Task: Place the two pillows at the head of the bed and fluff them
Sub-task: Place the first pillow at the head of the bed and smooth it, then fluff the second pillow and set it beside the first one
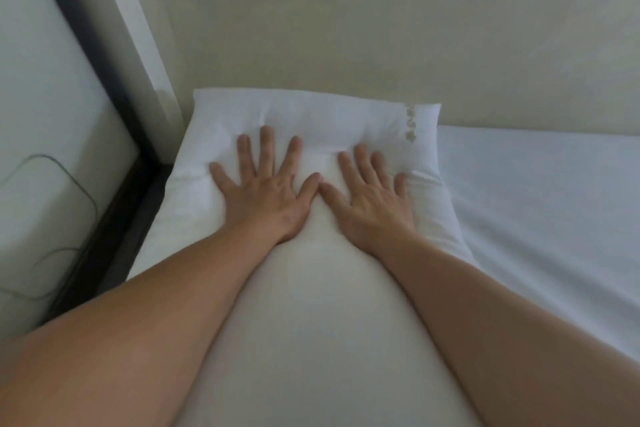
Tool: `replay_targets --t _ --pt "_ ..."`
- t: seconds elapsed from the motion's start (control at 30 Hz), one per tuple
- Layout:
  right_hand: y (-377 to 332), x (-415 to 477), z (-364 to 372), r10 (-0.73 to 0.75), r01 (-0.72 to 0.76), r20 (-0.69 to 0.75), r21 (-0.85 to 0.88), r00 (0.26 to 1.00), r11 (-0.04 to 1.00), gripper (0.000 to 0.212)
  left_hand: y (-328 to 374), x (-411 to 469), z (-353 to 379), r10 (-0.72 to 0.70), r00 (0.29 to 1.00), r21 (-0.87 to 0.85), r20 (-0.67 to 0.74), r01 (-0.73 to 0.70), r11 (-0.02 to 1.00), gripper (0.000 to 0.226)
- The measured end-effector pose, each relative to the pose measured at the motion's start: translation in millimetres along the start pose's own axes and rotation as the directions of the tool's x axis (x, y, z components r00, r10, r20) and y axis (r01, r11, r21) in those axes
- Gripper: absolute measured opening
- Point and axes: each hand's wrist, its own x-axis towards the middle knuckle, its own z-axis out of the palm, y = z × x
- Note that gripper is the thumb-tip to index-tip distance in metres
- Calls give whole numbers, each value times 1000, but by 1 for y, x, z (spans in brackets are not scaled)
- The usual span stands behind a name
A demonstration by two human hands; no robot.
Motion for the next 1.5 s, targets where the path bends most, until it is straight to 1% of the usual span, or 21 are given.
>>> replay_targets --t 0.1,0.17,0.3,0.33,0.4,0.47,0.5,0.53,0.57,0.6,0.63,0.67,0.73,0.8,0.83,0.9,0.97,1.1,1.17,1.37,1.5 --pt "14 -1 15 214 -212 -17 84 977 974 76 3 -1 10 15 1000 -35 5 -15 999 73" --pt "10 -17 9 257 -257 11 78 966 963 72 2 -21 4 19 998 -43 61 -17 999 71" --pt "5 -87 -32 354 -368 138 91 925 925 67 -18 -97 -34 -42 945 -74 325 70 995 70" --pt "1 -114 -44 303 -313 126 73 945 947 67 -23 -120 -48 -70 930 -89 360 109 990 70" --pt "-19 -175 -61 3 -8 72 61 997 998 66 -25 -176 -70 -83 938 -131 337 134 982 70" --pt "-27 -225 -61 -179 178 62 20 982 984 65 -15 -231 -91 -28 947 -139 319 76 987 77" --pt "-21 -242 -62 -98 93 111 45 989 995 63 -14 -254 -97 -64 941 -107 331 105 989 86" --pt "-7 -255 -66 78 -90 148 74 986 993 62 -17 -275 -98 -142 935 -40 326 164 986 98" --pt "8 -263 -71 291 -319 234 94 928 943 62 -23 -288 -99 -241 909 17 341 250 968 104" --pt "22 -269 -77 438 -468 278 45 855 883 63 -32 -296 -101 -334 882 50 332 337 940 99" --pt "30 -279 -85 476 -492 270 -10 837 870 64 -37 -304 -105 -400 863 59 308 402 914 87" --pt "29 -288 -91 416 -419 236 -40 878 907 65 -35 -307 -110 -418 867 45 272 422 905 77" --pt "6 -302 -93 141 -151 173 46 975 987 67 -10 -314 -116 -291 929 -12 228 302 953 69" --pt "-19 -325 -85 -89 61 258 112 962 992 68 16 -336 -113 -198 928 -48 316 224 973 65" --pt "-22 -336 -80 -108 83 311 95 944 992 68 20 -351 -108 -230 892 -16 388 257 966 66" --pt "0 -354 -84 87 -89 398 -12 913 996 66 13 -378 -105 -353 790 60 502 375 925 67" --pt "23 -369 -100 185 -154 407 -107 895 982 65 10 -393 -118 -407 780 102 475 411 906 67" --pt "5 -394 -135 64 -35 351 -86 934 996 63 59 -393 -155 -185 921 -62 343 219 974 66" --pt "-10 -401 -146 75 -52 321 -80 944 995 63 81 -397 -171 -106 948 -174 301 165 971 64" --pt "-14 -447 -181 196 -194 244 -31 950 981 63 98 -427 -203 47 985 -385 164 19 923 53" --pt "15 -521 -207 300 -303 208 -21 931 953 63 142 -494 -201 265 938 -461 222 -139 876 47"
